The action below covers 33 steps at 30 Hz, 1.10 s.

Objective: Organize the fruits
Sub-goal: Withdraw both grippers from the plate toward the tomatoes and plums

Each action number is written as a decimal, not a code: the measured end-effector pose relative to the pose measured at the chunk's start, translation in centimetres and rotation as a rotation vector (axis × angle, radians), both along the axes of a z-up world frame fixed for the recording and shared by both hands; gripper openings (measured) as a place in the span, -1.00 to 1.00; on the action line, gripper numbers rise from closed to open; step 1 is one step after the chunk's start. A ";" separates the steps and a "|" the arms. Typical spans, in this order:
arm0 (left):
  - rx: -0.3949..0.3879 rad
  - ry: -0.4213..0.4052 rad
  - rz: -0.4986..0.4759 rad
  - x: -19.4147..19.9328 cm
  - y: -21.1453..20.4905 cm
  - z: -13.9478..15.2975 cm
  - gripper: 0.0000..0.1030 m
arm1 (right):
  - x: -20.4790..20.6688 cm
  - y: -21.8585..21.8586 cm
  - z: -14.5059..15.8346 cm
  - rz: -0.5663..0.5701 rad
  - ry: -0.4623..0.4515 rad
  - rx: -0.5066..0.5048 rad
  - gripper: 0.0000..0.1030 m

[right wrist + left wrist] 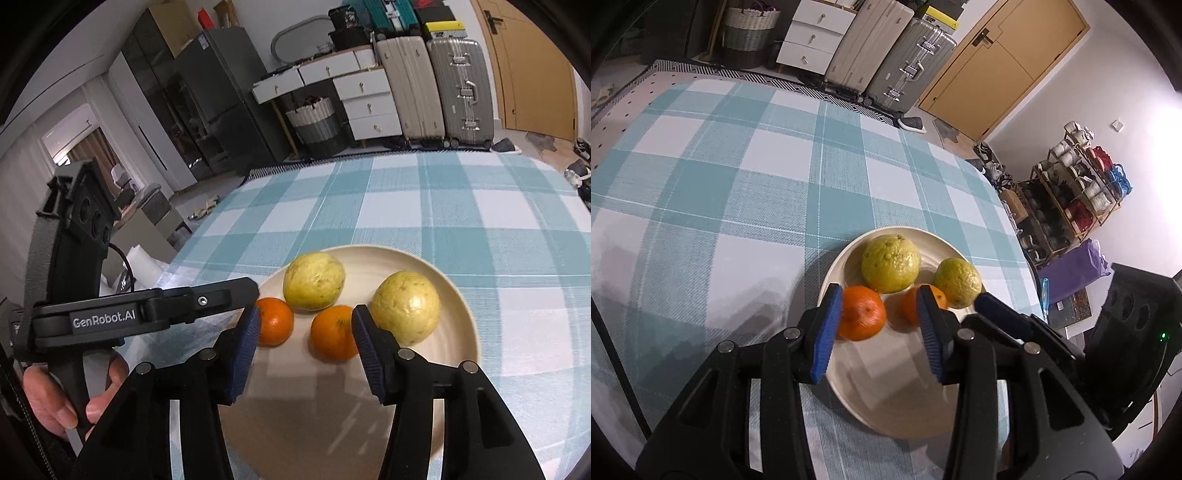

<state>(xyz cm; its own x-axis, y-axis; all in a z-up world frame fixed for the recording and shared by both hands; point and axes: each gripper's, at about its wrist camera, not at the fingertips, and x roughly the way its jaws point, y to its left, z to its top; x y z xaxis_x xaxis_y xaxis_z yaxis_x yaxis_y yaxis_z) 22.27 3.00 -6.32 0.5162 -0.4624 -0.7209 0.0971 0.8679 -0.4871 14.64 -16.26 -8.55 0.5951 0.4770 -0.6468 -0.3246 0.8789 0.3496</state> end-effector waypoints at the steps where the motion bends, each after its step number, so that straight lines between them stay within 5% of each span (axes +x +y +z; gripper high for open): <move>1: 0.003 -0.004 0.001 -0.3 0.0 0.3 -0.26 | -0.3 -0.2 0.3 -0.004 -0.005 -0.001 0.02; 15: 0.131 -0.075 -0.005 -7.2 -1.0 3.4 -0.25 | -6.3 -2.4 3.2 -0.040 -0.066 -0.051 0.04; 22: 0.182 -0.084 -0.024 -10.8 -2.0 3.6 -0.14 | -8.9 -2.5 4.0 -0.033 -0.100 -0.048 0.33; 27: 0.228 -0.111 -0.009 -13.0 -2.4 4.2 0.32 | -10.7 -2.5 4.5 -0.032 -0.128 -0.051 0.49; 33: 0.266 -0.149 0.013 -15.0 -2.3 5.4 0.57 | -12.6 -2.8 4.8 -0.045 -0.147 -0.053 0.67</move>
<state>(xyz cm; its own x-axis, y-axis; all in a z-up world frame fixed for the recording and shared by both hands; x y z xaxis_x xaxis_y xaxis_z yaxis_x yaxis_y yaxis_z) 7.28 0.67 -0.91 0.6299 -0.2602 -0.7317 0.1388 0.9647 -0.2236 2.04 -19.08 -3.70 0.7051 0.4155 -0.5746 -0.3290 0.9096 0.2539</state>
